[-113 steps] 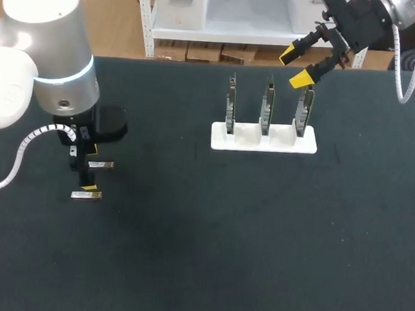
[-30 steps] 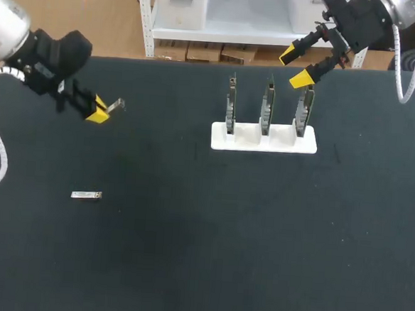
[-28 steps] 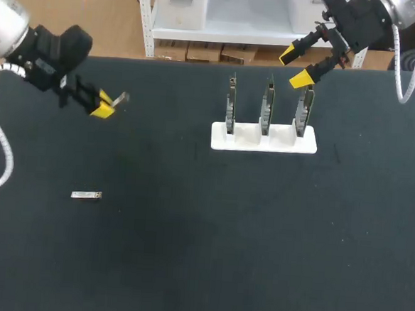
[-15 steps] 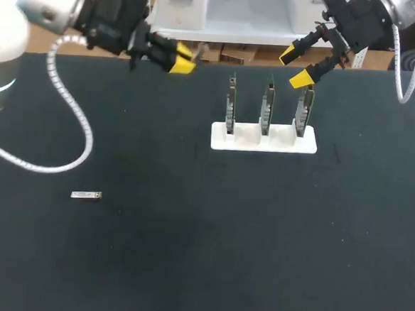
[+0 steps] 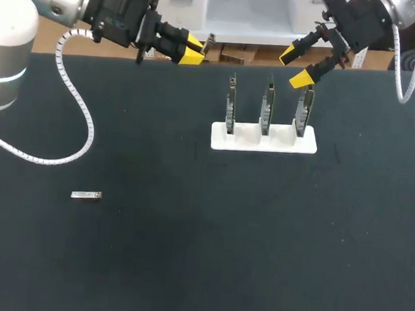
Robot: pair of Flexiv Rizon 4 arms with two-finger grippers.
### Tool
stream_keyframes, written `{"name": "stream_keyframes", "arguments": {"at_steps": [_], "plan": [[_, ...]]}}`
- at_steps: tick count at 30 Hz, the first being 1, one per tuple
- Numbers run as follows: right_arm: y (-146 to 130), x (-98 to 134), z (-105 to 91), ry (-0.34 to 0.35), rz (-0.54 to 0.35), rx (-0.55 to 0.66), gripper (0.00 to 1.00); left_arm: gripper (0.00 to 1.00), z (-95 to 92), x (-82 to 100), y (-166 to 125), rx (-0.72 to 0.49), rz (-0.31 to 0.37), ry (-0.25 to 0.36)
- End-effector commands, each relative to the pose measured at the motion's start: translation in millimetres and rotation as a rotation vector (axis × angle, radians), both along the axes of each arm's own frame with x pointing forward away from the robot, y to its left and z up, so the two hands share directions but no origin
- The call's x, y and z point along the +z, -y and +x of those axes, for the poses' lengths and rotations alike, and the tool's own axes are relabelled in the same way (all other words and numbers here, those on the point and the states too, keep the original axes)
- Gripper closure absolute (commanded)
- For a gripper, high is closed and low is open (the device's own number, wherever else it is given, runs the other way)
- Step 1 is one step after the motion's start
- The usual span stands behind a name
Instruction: Pick up the optical module with the left hand, and insert it into the network port with the right hand.
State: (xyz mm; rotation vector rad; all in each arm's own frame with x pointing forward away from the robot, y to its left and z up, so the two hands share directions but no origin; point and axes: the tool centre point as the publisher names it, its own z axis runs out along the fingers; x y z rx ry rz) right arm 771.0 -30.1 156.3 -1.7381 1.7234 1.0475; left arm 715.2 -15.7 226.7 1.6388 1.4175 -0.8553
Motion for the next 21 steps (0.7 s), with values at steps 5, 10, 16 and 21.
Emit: {"name": "stream_keyframes", "arguments": {"at_steps": [5,10,16,21], "plan": [[-0.1,0.0,-0.8,0.001,0.0,-0.002,0.0,1.0,4.4,7.0,24.7,-0.005,-0.066,0.02],[-0.1,0.0,-0.8,0.001,0.0,-0.002,0.0,1.0,18.7,22.4,67.1,-0.038,-0.142,0.047],[-0.1,0.0,-0.8,0.001,0.0,-0.002,0.0,1.0,25.6,28.8,94.8,-0.054,-0.199,0.022],[-0.1,0.0,-0.8,0.001,0.0,-0.002,0.0,1.0,29.4,22.7,100.2,-0.02,-0.212,-0.039]]}}
